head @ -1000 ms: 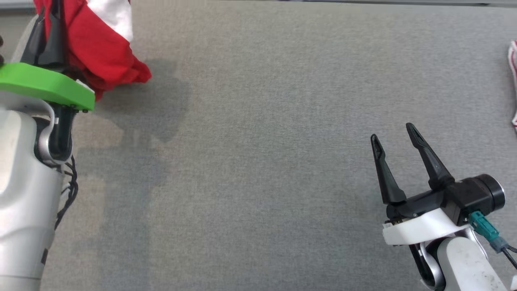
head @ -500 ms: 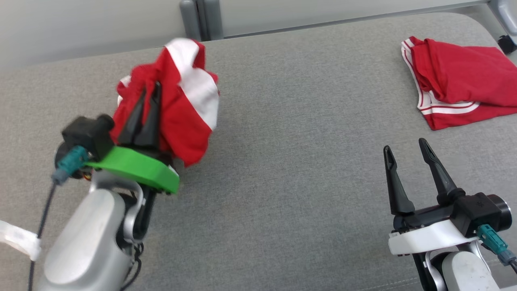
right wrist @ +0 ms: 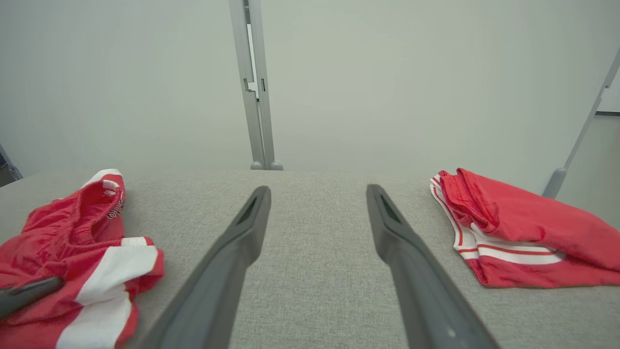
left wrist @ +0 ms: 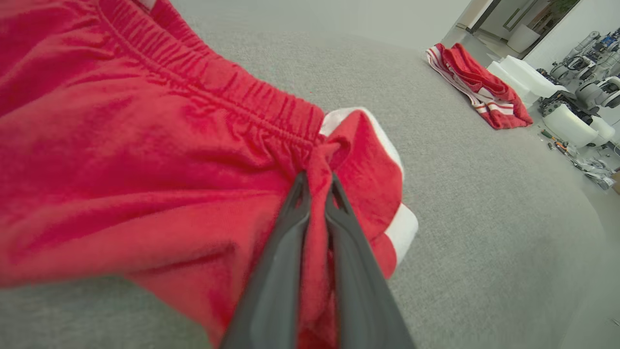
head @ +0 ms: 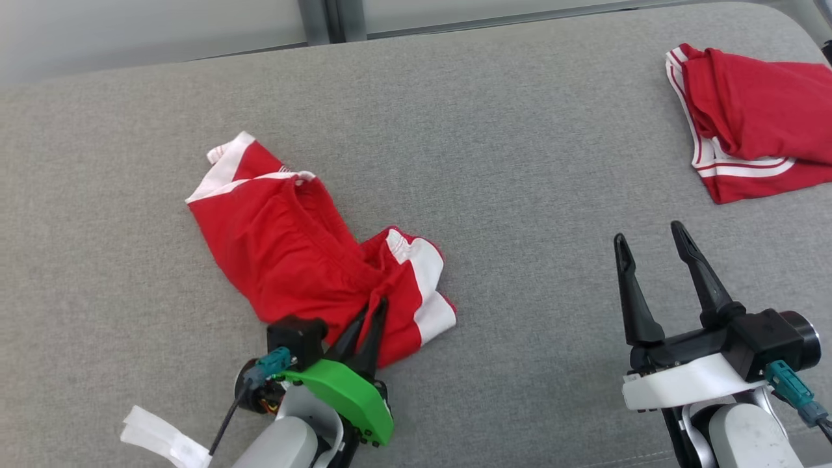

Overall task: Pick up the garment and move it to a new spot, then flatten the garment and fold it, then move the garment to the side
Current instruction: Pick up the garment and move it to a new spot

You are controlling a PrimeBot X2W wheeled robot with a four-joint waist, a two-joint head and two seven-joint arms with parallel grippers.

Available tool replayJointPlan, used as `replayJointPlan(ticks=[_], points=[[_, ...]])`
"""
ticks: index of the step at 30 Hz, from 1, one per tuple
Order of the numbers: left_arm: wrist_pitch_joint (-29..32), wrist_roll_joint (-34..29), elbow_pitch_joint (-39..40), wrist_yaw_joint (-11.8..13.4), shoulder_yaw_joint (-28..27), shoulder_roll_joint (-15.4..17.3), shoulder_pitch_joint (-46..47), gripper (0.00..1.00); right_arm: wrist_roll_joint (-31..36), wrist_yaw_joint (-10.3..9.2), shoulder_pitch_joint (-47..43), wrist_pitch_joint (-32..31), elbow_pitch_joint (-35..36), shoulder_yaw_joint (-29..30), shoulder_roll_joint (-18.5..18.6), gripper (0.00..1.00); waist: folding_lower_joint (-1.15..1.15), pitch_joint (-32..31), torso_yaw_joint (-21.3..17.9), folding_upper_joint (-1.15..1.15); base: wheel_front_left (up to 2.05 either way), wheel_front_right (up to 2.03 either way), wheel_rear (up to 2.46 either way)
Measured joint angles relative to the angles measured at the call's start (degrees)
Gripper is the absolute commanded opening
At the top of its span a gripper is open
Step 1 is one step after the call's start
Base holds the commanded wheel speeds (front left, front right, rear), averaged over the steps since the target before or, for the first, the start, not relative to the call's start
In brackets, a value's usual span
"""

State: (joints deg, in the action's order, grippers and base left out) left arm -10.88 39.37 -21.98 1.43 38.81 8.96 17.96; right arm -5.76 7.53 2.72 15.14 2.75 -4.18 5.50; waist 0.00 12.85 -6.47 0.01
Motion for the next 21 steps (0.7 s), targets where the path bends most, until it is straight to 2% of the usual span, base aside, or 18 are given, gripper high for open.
replayJointPlan(ticks=[3, 6, 11, 14, 16, 21], points=[[1.69, 0.92, -1.65, -0.27, 0.74, -1.02, -0.74, 1.00, 0.10, 0.00, 0.03, 0.00, -0.20, -0.66, 0.37, 1.00, 0.00, -0.07, 1.07, 0.00, 0.00, 0.00, 0.00], [0.93, 1.09, -0.98, -0.36, 0.81, -1.27, -1.31, 1.00, 0.09, 0.00, -0.05, 0.00, -0.45, -1.44, 0.63, 1.00, 0.00, -0.93, 1.84, 0.00, 0.00, 0.00, 0.00], [-3.18, -0.11, 4.34, 2.30, -2.83, -0.60, -2.63, 1.00, -0.13, 0.00, -1.57, 0.00, -1.13, -2.76, 0.69, 1.00, 0.00, -3.57, 3.14, 0.00, 0.00, 0.00, 0.00], [-3.90, -2.42, 7.28, 2.83, -4.75, 0.77, -4.43, 1.00, -0.30, 0.00, -2.83, 0.00, -1.63, -2.87, 0.49, 1.00, 0.00, -5.51, 4.08, 0.00, 0.00, 0.00, 0.00], [-4.00, -6.78, 9.64, 3.24, -6.19, 2.13, -5.81, 1.00, -0.44, 0.00, -3.72, 0.00, -2.05, -2.72, 0.24, 1.00, 0.00, -6.86, 4.71, -0.01, 0.00, 0.00, 0.00], [-4.14, -14.51, 17.20, 2.44, -15.27, 1.10, -13.24, 1.00, -0.79, 0.00, -6.04, 0.00, -3.19, -3.13, -0.66, 1.00, 0.00, -10.51, 6.25, 0.00, 0.00, 0.00, 0.00]])
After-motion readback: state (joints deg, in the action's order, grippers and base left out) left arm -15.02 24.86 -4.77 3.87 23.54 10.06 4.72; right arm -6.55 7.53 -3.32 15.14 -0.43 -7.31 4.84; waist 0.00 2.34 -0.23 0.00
